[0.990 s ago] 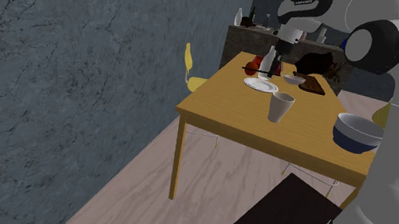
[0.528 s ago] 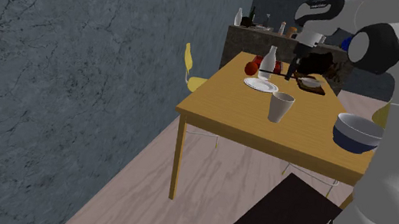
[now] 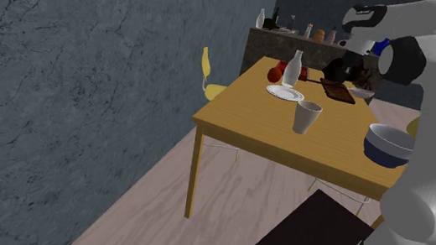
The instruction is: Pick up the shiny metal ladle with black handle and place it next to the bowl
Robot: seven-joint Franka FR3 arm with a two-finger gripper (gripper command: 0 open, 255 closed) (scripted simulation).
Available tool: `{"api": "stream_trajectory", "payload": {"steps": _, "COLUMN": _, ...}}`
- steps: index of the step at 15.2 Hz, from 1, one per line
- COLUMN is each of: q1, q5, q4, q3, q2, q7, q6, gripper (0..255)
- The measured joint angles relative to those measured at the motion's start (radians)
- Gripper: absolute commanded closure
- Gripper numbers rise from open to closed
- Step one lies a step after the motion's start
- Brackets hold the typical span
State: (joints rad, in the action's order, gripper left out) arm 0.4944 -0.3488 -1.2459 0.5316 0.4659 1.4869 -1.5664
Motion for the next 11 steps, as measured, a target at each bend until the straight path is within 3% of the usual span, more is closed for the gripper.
{"api": "stream_trajectory", "payload": {"steps": 6, "q1": 0.156, "q5": -0.047, "q4": 0.185, "q3": 0.008, "q2": 0.121, "q7": 0.109, "q6": 0.086, "gripper": 255}}
{"api": "stream_trajectory", "payload": {"steps": 9, "q1": 0.256, "q5": -0.08, "q4": 0.345, "q3": 0.0, "q2": 0.213, "q7": 0.145, "q6": 0.157, "gripper": 255}}
{"api": "stream_trajectory", "payload": {"steps": 11, "q1": 0.283, "q5": -0.089, "q4": 0.377, "q3": -0.004, "q2": 0.244, "q7": 0.159, "q6": 0.161, "gripper": 255}}
